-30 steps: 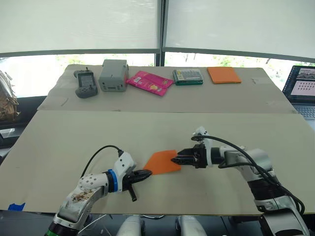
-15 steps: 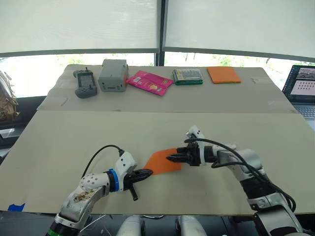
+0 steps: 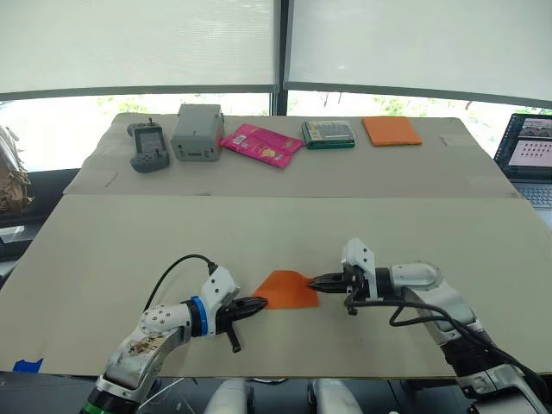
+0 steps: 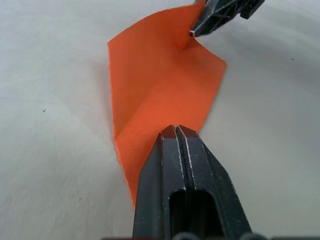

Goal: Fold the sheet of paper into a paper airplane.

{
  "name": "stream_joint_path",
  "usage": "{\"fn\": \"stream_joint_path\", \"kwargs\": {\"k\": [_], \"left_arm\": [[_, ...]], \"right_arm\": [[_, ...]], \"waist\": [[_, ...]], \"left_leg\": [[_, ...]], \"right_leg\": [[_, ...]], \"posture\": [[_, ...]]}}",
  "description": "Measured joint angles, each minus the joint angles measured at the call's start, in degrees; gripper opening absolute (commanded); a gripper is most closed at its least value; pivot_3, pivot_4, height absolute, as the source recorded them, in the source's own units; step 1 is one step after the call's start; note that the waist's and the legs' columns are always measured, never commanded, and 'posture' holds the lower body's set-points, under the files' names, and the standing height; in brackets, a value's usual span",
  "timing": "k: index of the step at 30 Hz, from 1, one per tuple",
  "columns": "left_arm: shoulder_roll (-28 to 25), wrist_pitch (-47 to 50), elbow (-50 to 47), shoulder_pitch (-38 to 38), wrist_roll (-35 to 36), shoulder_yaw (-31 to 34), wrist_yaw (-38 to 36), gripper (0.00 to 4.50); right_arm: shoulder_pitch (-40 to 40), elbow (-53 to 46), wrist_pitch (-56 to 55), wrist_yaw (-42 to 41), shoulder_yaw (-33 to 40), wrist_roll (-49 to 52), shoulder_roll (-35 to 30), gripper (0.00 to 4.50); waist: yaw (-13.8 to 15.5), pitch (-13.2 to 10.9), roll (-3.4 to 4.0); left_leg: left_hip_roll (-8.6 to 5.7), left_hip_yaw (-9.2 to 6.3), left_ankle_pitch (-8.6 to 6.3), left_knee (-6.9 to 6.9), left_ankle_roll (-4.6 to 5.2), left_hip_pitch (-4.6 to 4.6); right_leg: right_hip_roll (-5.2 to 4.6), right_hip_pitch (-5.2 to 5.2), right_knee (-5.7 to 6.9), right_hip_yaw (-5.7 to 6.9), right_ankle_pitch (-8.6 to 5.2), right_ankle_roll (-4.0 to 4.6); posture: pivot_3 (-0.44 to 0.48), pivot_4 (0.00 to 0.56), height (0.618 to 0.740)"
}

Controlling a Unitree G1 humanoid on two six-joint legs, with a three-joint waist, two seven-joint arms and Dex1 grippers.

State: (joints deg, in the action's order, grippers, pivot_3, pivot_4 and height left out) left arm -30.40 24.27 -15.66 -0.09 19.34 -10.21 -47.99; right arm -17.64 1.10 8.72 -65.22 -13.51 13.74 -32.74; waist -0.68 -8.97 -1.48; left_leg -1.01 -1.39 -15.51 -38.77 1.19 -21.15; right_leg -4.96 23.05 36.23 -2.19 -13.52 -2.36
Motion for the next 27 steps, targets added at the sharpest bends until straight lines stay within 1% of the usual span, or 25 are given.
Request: {"fn": "stream_joint_path", "kwargs": {"k": [1,3,8,10,11,15,19,24,27], "left_arm": [[0.0,-0.1,0.1,-0.1,0.0,0.0,-0.1,0.00],[-0.1,-0.2,0.3,-0.2,0.0,0.0,-0.3,0.00],[-0.2,-0.1,1.5,-1.4,0.2,-0.1,-1.1,0.00],[-0.3,-0.1,1.7,-1.6,0.3,-0.1,-1.3,0.00],[-0.5,-0.1,1.9,-1.8,0.3,0.0,-1.6,0.00],[-0.8,-0.2,2.4,-2.3,0.4,0.0,-2.2,0.00],[-0.9,-0.2,2.6,-2.5,0.4,0.0,-2.3,0.00],[-1.5,0.1,2.9,-2.7,1.5,0.7,-3.1,0.00],[-1.5,2.4,4.4,-3.2,4.2,3.8,-3.3,0.00]], "right_arm": [[0.4,0.0,-2.5,0.1,-0.1,-1.1,0.0,0.01],[0.7,0.6,-11.1,0.8,-0.9,-4.8,0.1,0.01],[0.4,7.4,-38.5,6.7,-2.6,-17.4,-0.8,0.01],[0.3,9.3,-44.1,8.2,-3.4,-20.4,-1.7,0.01],[-0.4,11.3,-48.7,10.0,-3.9,-22.9,-1.9,0.01],[-2.5,15.7,-58.3,15.6,-4.6,-29.5,-2.7,0.01],[-4.8,19.3,-64.7,21.8,-5.5,-36.2,-3.7,0.01],[-6.8,22.3,-69.3,27.2,-6.9,-40.4,-5.0,0.01],[-8.0,23.2,-70.8,29.2,-8.2,-41.9,-5.5,0.01]], "waist": [[0.0,0.0,0.00],[0.0,0.0,0.00],[-0.1,0.0,0.01],[-0.1,0.0,0.00],[-0.1,0.0,0.00],[-0.1,0.0,0.01],[-0.1,0.0,0.01],[-0.3,0.0,-0.02],[-0.4,0.0,-0.08]], "left_leg": [[0.00,0.00,0.00,0.00,0.00,0.00],[0.00,0.01,0.00,0.00,0.00,0.01],[-0.01,0.04,0.00,0.00,0.00,0.04],[0.00,0.04,0.00,0.00,0.00,0.04],[-0.01,0.04,0.00,0.00,0.00,0.05],[0.00,0.04,0.00,0.02,0.00,0.07],[0.01,0.04,0.00,0.02,0.00,0.08],[0.03,0.04,0.00,0.01,0.00,0.15],[0.06,0.02,0.00,0.02,0.00,0.30]], "right_leg": [[0.00,0.00,0.00,0.00,0.00,0.00],[0.01,0.00,0.00,0.00,0.00,0.00],[0.03,0.00,0.01,-0.01,0.00,0.00],[0.03,-0.01,0.01,-0.01,0.00,0.00],[0.03,-0.01,0.01,-0.02,0.01,0.01],[0.03,-0.01,0.02,-0.02,0.01,0.02],[0.03,-0.03,0.02,-0.04,0.01,0.03],[0.04,-0.11,0.00,-0.05,0.02,0.05],[0.06,-0.28,-0.02,-0.03,0.02,0.06]], "posture": [[0.000,0.150,0.740],[0.000,0.150,0.740],[0.000,0.150,0.740],[0.000,0.150,0.740],[0.000,0.150,0.740],[0.000,0.150,0.740],[0.000,0.150,0.740],[0.000,0.150,0.740],[0.000,0.150,0.740]]}}
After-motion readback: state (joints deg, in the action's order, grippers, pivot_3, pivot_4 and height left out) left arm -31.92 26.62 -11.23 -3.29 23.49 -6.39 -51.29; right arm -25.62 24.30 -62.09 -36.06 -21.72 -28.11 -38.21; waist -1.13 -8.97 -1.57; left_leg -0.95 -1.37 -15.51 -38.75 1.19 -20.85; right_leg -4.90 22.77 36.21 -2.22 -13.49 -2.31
